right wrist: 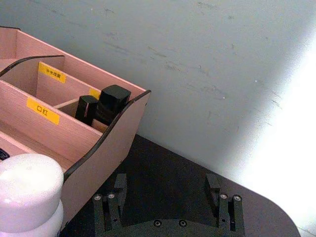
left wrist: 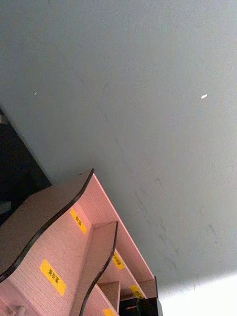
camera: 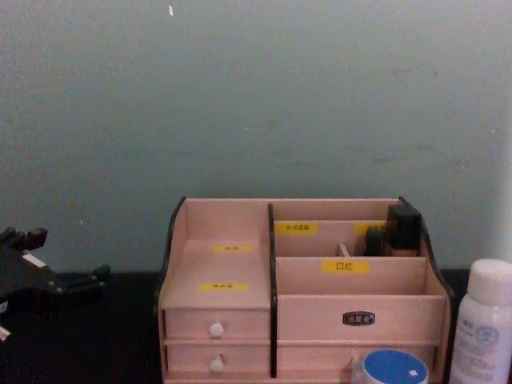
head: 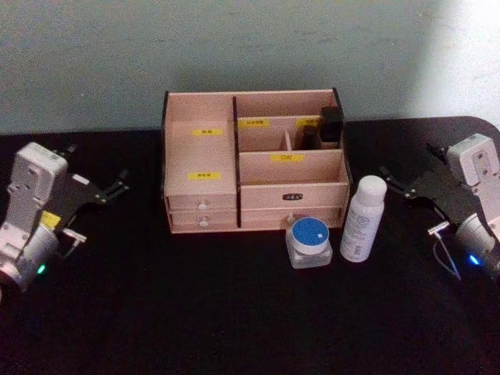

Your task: Pick up the facial cleanser and watermelon frost from the table and place them into the tiered storage box.

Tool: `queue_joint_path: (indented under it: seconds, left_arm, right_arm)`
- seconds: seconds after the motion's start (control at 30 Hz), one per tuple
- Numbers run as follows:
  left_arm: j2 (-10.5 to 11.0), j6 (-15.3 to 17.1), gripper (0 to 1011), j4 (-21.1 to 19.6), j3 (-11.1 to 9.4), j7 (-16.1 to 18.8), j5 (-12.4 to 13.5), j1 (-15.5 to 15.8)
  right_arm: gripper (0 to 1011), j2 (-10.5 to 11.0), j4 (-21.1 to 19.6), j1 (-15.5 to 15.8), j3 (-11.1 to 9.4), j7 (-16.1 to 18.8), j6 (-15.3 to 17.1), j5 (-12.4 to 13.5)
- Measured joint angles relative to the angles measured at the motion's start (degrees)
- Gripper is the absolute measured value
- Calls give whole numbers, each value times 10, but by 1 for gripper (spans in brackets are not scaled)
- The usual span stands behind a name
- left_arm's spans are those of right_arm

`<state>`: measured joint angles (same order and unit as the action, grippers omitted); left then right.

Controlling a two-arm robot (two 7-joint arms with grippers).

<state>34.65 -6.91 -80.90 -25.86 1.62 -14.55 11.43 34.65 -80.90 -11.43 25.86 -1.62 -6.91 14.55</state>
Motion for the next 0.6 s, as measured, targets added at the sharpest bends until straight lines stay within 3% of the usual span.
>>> queue_joint_path:
  seconds: [0.6]
  left_arm:
    - [0, 0, 1001, 0, 0, 0, 0, 0]
  right_arm:
    - [1002, 0, 0, 0, 0, 0, 0, 0]
